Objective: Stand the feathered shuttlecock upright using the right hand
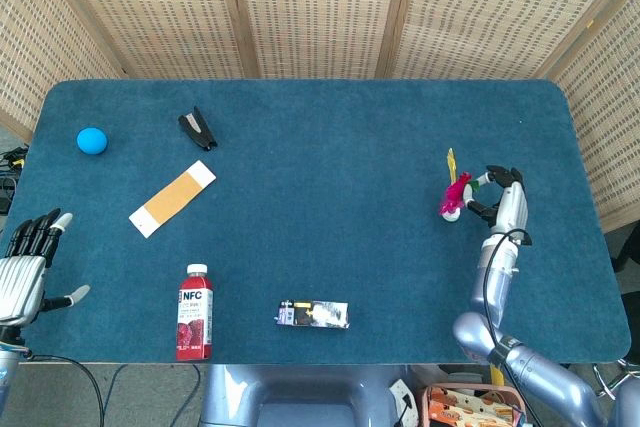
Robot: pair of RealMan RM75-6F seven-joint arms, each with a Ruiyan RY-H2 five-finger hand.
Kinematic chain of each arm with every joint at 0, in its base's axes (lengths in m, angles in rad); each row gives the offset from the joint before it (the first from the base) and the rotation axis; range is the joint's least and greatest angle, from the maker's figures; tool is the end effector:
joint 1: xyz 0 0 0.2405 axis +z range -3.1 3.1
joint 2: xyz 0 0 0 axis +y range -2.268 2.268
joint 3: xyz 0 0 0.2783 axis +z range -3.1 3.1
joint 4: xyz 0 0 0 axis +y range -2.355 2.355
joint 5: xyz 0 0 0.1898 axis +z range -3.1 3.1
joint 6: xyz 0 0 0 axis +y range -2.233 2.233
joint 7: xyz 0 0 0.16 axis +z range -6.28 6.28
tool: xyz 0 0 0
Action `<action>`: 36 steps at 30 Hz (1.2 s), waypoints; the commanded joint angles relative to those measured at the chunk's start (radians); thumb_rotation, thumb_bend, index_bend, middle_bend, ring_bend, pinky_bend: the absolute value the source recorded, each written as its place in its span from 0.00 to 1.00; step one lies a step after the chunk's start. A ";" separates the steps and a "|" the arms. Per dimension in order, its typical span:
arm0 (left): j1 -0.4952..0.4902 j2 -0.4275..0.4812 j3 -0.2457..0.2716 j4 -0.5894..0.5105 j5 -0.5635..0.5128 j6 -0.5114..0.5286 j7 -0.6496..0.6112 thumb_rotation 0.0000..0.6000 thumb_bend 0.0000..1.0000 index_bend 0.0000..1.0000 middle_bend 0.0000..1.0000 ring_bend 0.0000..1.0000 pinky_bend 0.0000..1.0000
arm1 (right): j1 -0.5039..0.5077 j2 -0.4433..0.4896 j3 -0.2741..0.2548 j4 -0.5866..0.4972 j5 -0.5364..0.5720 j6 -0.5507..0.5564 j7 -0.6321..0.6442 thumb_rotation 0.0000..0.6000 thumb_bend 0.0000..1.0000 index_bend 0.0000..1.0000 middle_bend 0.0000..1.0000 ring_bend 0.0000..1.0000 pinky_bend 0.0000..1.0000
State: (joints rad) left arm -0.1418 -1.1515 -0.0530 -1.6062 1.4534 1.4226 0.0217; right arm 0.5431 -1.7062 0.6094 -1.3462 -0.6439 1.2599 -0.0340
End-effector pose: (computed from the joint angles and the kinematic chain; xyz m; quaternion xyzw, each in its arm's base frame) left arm -0.3205 0.2157 0.1707 -0.6021 -0.4005 -0.3824 0.5752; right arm -0.2689 -0.3874 0.0645 0.2330 -0.6250 0.5151 0.5383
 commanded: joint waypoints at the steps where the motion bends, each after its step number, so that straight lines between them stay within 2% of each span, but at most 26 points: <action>1: 0.000 0.000 0.000 0.000 0.000 0.000 -0.001 1.00 0.00 0.00 0.00 0.00 0.00 | -0.006 0.004 -0.013 0.005 -0.016 0.003 -0.001 1.00 0.39 0.51 0.06 0.00 0.00; 3: 0.000 0.001 0.000 0.000 0.000 -0.001 -0.002 1.00 0.00 0.00 0.00 0.00 0.00 | -0.016 0.015 -0.023 -0.002 -0.032 0.007 -0.003 1.00 0.37 0.38 0.00 0.00 0.00; 8: 0.000 0.002 0.001 -0.001 0.003 0.001 -0.005 1.00 0.00 0.00 0.00 0.00 0.00 | -0.036 0.034 -0.037 -0.016 -0.064 0.033 -0.006 1.00 0.32 0.19 0.00 0.00 0.00; 12: 0.001 0.004 0.001 -0.002 0.005 0.003 -0.007 1.00 0.00 0.00 0.00 0.00 0.00 | -0.071 0.056 -0.036 -0.053 -0.096 0.064 0.038 1.00 0.30 0.13 0.00 0.00 0.00; 16: 0.003 0.006 0.001 -0.003 0.008 0.007 -0.011 1.00 0.00 0.00 0.00 0.00 0.00 | -0.132 0.103 -0.083 -0.123 -0.188 0.092 0.097 1.00 0.30 0.11 0.00 0.00 0.00; 21: 0.002 0.008 0.003 -0.002 -0.001 -0.004 -0.005 1.00 0.00 0.00 0.00 0.00 0.00 | -0.223 0.181 -0.194 -0.212 -0.326 0.150 0.110 1.00 0.30 0.08 0.00 0.00 0.00; 25: 0.001 0.009 0.004 -0.004 -0.006 -0.009 0.011 1.00 0.00 0.00 0.00 0.00 0.00 | -0.296 0.259 -0.310 -0.244 -0.491 0.211 0.115 1.00 0.30 0.07 0.00 0.00 0.00; 30: 0.003 0.006 0.007 -0.009 -0.001 -0.002 0.036 1.00 0.00 0.00 0.00 0.00 0.00 | -0.366 0.350 -0.444 -0.219 -0.689 0.269 0.134 1.00 0.30 0.05 0.00 0.00 0.00; 32: 0.004 0.005 0.008 -0.013 0.000 -0.002 0.048 1.00 0.00 0.00 0.00 0.00 0.00 | -0.386 0.377 -0.493 -0.198 -0.744 0.283 0.086 1.00 0.30 0.05 0.00 0.00 0.00; 36: 0.004 0.002 0.010 -0.012 -0.001 -0.002 0.061 1.00 0.00 0.00 0.00 0.00 0.00 | -0.410 0.387 -0.550 -0.130 -0.823 0.316 -0.034 1.00 0.30 0.05 0.00 0.00 0.00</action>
State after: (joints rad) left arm -0.1381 -1.1494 -0.0436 -1.6186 1.4531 1.4207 0.0821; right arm 0.1653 -1.3417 0.1089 -1.5284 -1.4057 1.5400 0.0145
